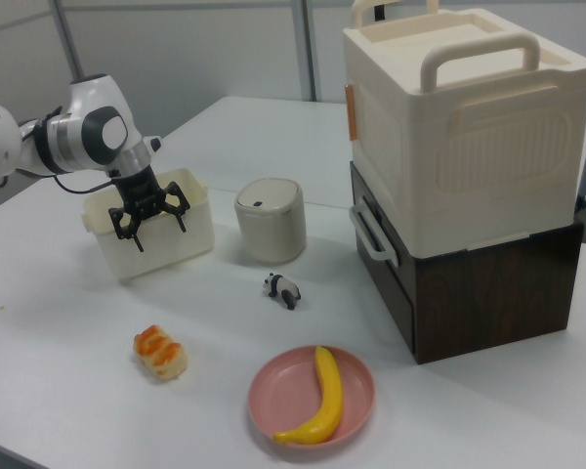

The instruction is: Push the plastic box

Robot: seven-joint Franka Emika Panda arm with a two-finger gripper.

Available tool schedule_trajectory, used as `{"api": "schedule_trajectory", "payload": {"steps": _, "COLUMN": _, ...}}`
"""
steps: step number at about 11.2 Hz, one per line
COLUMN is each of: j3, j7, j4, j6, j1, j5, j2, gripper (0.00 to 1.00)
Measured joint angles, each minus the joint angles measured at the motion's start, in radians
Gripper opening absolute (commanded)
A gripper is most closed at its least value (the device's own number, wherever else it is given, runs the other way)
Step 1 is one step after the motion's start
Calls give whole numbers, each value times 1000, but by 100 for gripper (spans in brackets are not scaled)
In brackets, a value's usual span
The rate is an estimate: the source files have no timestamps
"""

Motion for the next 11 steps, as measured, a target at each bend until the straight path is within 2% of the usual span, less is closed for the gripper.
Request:
{"api": "schedule_trajectory", "payload": {"steps": 4, "j3": -5, "j7": 9, "j4": 35, "j6": 9, "j1": 11, "j5": -11, "j2": -3, "gripper": 100}}
{"api": "schedule_trajectory", "payload": {"steps": 6, "j3": -10, "j7": 56, "j4": 36, "j6": -52, "j1": -22, "j5": -7, "j2": -35, "gripper": 100}}
{"api": "schedule_trajectory", "payload": {"steps": 7, "j3": 22, "j7": 136, "j4": 35, "j6": -118, "j1": -80, "j5": -1, "j2": -61, "gripper": 100}}
{"api": "schedule_trajectory", "payload": {"steps": 9, "j3": 141, "j7": 322, "j4": 27, "j6": -229, "j1": -251, "j5": 1, "j2": -124, "gripper": 100}}
{"api": "schedule_trajectory", "payload": {"steps": 10, "j3": 169, "j7": 393, "j4": 22, "j6": -280, "j1": -313, "j5": 1, "j2": -163, "gripper": 100}}
{"api": "schedule_trajectory", "payload": {"steps": 11, "j3": 176, "j7": 433, "j4": 17, "j6": -317, "j1": -352, "j5": 1, "j2": -204, "gripper": 100}}
